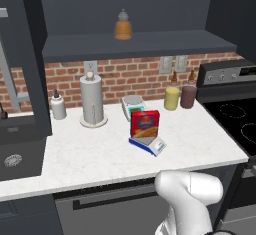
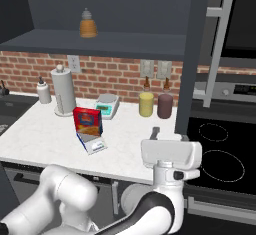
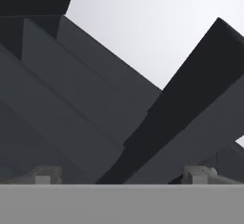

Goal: Pick the boxed food and place it on the digital scale for weighing, and close the cabinet.

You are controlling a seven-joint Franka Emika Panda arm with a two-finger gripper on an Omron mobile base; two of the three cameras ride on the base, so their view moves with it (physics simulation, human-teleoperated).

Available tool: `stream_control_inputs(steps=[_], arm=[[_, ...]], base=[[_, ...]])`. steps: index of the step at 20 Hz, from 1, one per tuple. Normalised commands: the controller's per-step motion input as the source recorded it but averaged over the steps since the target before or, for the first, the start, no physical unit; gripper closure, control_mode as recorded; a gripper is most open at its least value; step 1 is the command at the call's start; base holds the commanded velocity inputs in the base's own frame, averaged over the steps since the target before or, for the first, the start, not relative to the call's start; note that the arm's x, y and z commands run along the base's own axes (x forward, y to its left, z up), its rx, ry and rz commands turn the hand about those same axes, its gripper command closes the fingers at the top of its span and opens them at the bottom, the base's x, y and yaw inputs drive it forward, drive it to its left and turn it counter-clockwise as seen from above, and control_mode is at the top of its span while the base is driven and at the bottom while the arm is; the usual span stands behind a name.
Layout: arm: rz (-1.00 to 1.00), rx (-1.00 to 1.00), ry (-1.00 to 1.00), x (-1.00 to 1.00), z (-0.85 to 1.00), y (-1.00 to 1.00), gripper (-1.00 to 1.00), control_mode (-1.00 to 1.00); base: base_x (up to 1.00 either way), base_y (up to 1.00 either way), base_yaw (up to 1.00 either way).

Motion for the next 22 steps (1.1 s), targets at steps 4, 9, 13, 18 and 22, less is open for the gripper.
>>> stream_control_inputs(steps=[4,9,13,18,22], arm=[[-0.02,0.0,0.0,0.0,-0.13,-0.31,-1.0,-1.0],[0.0,0.0,0.0,0.0,-0.14,-0.31,-1.0,-1.0],[-0.01,0.0,0.0,0.04,-0.13,-0.35,-1.0,-1.0],[-0.04,0.03,0.0,0.24,-0.02,-0.45,-1.0,-1.0],[-0.03,0.07,0.05,0.19,0.04,-0.27,-1.0,-1.0]], base=[[0.0,0.0,0.0],[0.0,0.0,0.0],[0.0,0.0,0.0],[0.0,0.0,0.0],[0.0,0.0,0.0]])
